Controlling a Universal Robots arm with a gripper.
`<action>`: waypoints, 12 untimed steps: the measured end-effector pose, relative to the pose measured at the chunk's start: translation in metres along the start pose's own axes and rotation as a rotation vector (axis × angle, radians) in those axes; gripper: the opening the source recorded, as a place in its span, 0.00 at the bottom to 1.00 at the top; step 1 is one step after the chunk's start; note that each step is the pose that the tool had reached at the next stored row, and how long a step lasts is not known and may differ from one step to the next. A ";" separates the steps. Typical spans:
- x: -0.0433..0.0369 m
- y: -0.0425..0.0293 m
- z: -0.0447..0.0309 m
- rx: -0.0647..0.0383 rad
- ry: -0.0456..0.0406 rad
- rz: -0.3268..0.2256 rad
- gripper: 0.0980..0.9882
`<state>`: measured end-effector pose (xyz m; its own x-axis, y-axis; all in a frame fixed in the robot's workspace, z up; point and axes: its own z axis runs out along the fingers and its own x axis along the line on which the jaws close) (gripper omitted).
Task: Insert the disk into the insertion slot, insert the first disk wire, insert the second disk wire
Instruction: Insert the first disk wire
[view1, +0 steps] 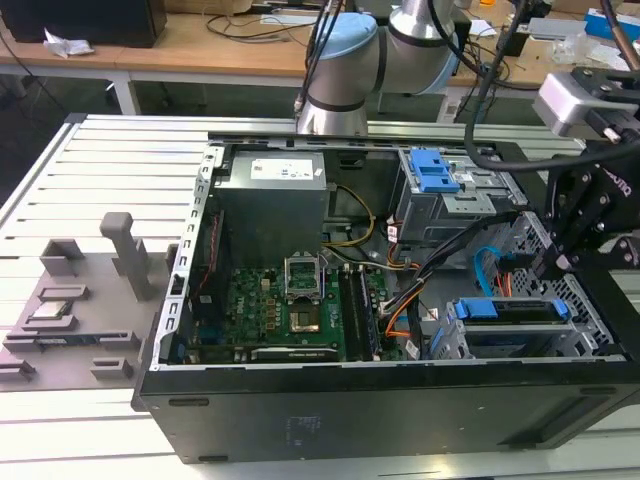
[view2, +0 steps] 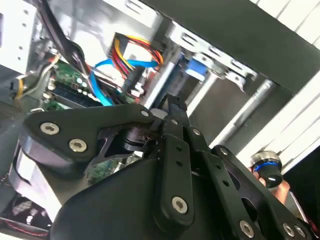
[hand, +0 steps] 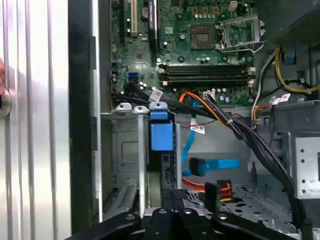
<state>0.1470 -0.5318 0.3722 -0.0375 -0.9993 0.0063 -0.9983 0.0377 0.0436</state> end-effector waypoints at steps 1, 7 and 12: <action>-0.0060 0.0000 0.0000 0.000 0.0004 0.000 0.01; -0.0316 -0.0008 0.0025 0.000 0.0014 0.000 0.01; -0.0340 -0.0008 0.0029 0.000 0.0018 0.000 0.01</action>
<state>0.1489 -0.4979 0.3690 -0.0375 -0.9993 0.0081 -0.9983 0.0379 0.0435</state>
